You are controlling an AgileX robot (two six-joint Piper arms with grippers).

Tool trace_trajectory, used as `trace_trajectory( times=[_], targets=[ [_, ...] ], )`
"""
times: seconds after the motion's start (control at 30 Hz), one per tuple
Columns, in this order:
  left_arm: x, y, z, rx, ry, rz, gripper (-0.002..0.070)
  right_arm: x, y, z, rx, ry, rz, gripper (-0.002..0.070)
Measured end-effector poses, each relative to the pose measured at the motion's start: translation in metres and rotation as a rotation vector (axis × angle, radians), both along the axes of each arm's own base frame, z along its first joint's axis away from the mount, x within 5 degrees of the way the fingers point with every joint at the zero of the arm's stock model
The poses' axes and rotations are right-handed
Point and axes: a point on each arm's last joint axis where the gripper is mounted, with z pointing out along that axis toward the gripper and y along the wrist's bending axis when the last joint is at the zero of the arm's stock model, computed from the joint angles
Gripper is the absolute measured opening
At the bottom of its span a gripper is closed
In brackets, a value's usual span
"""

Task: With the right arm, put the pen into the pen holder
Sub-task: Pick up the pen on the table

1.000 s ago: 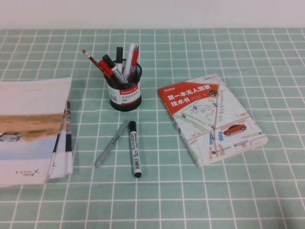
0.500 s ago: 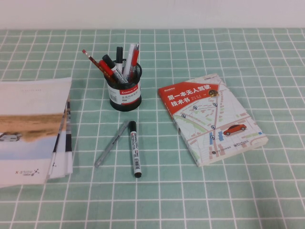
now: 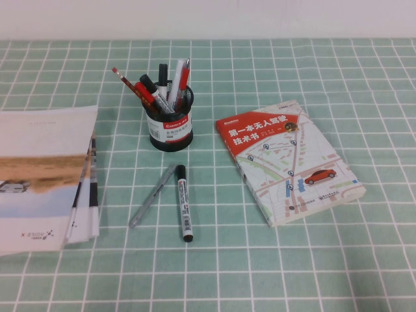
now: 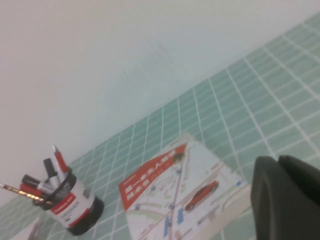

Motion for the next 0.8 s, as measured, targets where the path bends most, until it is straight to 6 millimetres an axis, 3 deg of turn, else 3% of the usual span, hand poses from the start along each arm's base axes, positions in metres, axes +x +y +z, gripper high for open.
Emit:
trace_trajectory(
  times=[0.37, 0.57, 0.8],
  targets=[
    [0.000, 0.000, 0.000, 0.000, 0.000, 0.000, -0.0004, -0.003, 0.009, -0.008, 0.146, 0.148, 0.088, -0.0020],
    [0.000, 0.000, 0.000, 0.000, 0.000, 0.000, -0.0004, -0.009, 0.015, 0.019, 0.140, 0.176, 0.162, -0.0020],
    [0.000, 0.000, 0.000, 0.000, 0.000, 0.000, -0.0004, 0.004, 0.022, 0.051, 0.026, 0.433, 0.234, -0.0020]
  ],
)
